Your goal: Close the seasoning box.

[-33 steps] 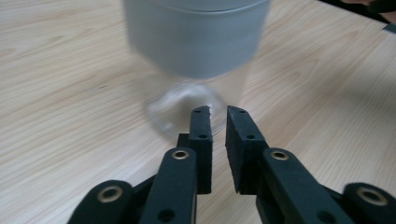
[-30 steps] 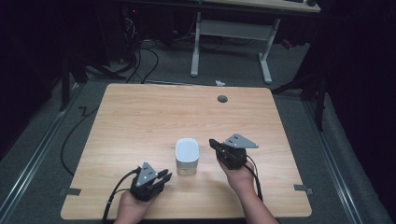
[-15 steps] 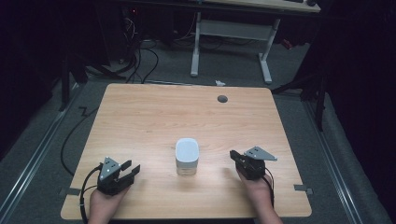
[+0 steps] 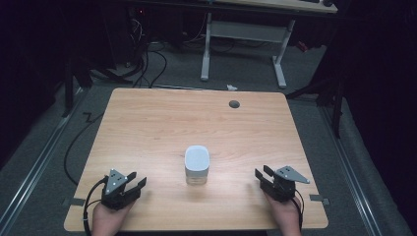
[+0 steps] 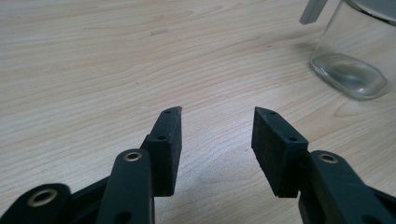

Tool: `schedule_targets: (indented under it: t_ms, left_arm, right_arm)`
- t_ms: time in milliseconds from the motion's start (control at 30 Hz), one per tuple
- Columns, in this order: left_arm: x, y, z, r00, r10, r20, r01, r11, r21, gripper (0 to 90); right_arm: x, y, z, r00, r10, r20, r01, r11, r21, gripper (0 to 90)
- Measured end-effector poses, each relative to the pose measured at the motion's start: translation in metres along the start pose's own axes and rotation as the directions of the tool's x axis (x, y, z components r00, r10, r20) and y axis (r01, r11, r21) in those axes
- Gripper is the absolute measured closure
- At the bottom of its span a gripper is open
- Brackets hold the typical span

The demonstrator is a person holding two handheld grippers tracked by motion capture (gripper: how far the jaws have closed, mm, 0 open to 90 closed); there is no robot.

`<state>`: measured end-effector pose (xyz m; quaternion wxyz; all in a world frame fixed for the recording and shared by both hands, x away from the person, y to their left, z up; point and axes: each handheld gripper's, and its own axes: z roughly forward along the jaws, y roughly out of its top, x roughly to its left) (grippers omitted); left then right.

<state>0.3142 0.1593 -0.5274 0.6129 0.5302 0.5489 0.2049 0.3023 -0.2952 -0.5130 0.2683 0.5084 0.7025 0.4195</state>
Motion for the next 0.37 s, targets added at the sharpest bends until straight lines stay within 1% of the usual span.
schedule_targets:
  t_ms: [100,167,367]
  left_arm:
    - [-0.0002,-0.0006,-0.0006,0.9999,-0.011,0.001,0.011,0.9999,-0.001,53.5]
    - [0.0003,-0.0011,0.0001,1.0000,-0.009,0.000,0.009,1.0000,0.004,53.7]
    - [0.0001,0.0012,0.0021,0.9998,-0.015,0.010,0.015,0.9999,-0.001,53.7]
  right_arm:
    - [-0.0006,-0.0015,0.0012,0.9999,0.015,-0.001,-0.015,1.000,0.005,59.0]
    - [-0.0015,-0.0027,0.0008,0.9999,0.016,0.001,-0.016,1.000,0.003,59.1]
    - [-0.0024,-0.0042,-0.0011,0.9998,0.020,0.007,-0.020,1.000,0.004,59.2]
